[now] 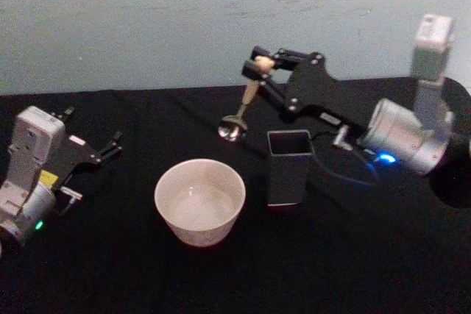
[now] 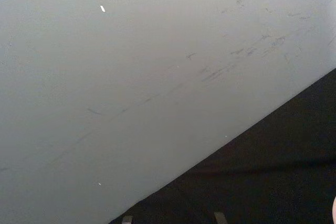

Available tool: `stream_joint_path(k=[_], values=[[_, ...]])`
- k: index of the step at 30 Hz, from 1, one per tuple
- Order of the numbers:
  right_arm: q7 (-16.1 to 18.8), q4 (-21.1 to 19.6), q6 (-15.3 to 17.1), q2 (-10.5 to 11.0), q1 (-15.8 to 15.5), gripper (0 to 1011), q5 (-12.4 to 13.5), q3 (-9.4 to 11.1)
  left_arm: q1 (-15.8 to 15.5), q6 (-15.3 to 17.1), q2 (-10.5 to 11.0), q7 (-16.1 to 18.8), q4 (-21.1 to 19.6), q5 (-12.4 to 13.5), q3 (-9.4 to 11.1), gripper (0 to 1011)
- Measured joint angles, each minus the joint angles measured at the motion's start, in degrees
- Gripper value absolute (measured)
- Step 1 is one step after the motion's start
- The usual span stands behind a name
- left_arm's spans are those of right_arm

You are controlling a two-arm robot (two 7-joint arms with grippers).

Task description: Pick up the stirring spoon with one hand, stir inside the cup, then place it back in its original position.

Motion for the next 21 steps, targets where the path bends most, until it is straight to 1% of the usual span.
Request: stream_joint_path(k=[2,5,12,21], values=[[0.0,-0.8,0.0,0.9,-0.4,215,0.5,0.6,0.0,0.0,0.0,0.0,0.0,0.0,0.0,1001],[-0.1,-2.2,-0.3,2.9,-1.6,215,1.1,1.7,0.0,0.0,0.0,0.0,0.0,0.0,0.0,1002],[-0.5,-3.6,-1.0,5.8,-3.5,215,1.5,3.6,0.0,0.0,0.0,0.0,0.0,0.0,0.0,1001],[-1.0,-4.5,-1.1,8.0,-5.5,215,1.6,5.5,0.0,0.0,0.0,0.0,0.0,0.0,0.0,1001]])
